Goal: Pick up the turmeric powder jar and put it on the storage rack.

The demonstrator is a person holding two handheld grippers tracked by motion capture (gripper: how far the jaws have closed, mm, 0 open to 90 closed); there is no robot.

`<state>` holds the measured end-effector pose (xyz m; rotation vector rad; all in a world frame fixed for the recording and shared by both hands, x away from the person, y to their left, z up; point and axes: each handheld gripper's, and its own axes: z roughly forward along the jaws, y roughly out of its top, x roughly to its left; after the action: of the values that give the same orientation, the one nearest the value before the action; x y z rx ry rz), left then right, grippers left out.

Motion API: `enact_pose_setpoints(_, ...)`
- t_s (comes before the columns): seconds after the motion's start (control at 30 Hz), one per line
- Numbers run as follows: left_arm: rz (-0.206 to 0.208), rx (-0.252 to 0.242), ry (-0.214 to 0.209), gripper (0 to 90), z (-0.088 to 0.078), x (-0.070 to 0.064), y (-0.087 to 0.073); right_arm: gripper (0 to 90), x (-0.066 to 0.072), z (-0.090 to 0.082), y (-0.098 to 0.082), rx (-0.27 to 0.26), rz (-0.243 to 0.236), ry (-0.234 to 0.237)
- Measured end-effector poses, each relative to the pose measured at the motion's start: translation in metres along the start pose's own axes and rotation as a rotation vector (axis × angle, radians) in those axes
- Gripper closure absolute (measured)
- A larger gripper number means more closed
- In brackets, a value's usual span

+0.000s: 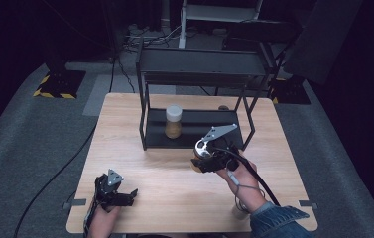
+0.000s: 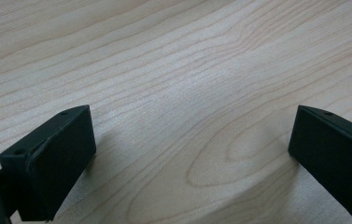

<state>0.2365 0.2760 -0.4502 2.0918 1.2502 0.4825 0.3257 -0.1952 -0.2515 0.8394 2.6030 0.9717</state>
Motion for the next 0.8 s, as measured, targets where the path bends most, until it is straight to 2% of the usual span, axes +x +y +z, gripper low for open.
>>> enact_pose_setpoints(0.27, 0.0, 0.0, 0.0, 0.2, 0.0, 0.0, 0.0, 30.7, -0.021, 0.0, 0.02, -0.013, 0.011, -0.035)
enact_pose_setpoints(0.37, 0.0, 0.0, 0.0, 0.2, 0.0, 0.0, 0.0, 30.7, -0.024, 0.002, 0.028, -0.012, 0.008, -0.051)
enact_pose_setpoints(0.7, -0.001, 0.0, 0.0, 0.2, 0.0, 0.0, 0.0, 30.8, -0.043, 0.017, 0.049, -0.005, 0.023, -0.061)
enact_pose_setpoints(0.8, -0.001, 0.0, -0.001, 0.2, 0.0, 0.0, 0.0, 30.7, -0.048, 0.023, 0.055, -0.001, 0.02, -0.08)
